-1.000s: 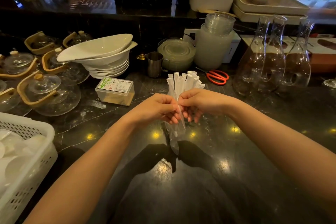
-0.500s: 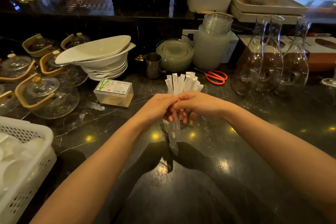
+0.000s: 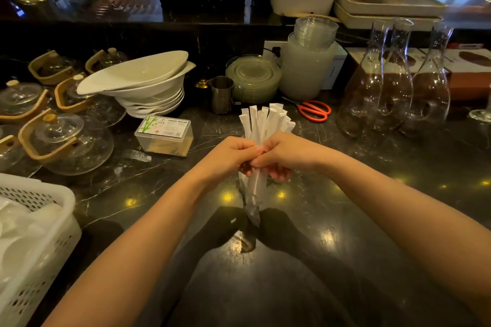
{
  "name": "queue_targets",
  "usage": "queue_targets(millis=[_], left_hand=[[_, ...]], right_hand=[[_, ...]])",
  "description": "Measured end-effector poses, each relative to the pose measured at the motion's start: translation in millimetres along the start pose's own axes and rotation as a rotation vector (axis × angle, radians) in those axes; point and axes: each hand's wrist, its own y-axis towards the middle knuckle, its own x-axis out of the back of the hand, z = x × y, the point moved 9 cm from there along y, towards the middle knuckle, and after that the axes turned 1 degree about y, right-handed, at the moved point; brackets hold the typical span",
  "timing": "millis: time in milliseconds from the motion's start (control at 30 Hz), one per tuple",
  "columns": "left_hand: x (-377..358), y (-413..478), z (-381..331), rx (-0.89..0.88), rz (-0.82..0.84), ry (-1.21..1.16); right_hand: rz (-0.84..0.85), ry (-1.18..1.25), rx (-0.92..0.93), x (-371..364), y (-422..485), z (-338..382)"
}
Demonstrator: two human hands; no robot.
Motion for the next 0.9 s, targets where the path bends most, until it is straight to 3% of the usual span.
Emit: queue_targets(millis=[200, 400, 533, 700, 800, 900], left_hand=[[2, -2, -2, -0.019, 0.02, -0.064], [7, -3, -2, -0.031, -0.073, -0.318], [6, -4, -5, -0.085, -0.089, -0.372], [15, -4, 6, -0.061, -0.23, -0.485], [21, -6, 9, -0.029, -0.241, -0.323], [39, -13, 9, 0.038, -0.303, 0.029]], right_hand=[[0.096, 0.305, 0.003, -5, 2, -5], [0.09, 0.745, 0.086, -11, 18, -12], [0.107, 0.852, 0.145, -17, 18, -9], [-0.016, 1.083, 0.132, -6, 17, -16], [-0.132, 0.846, 0.108, 1, 14, -21], [-0.314, 0.282, 0.04, 20, 6, -28]])
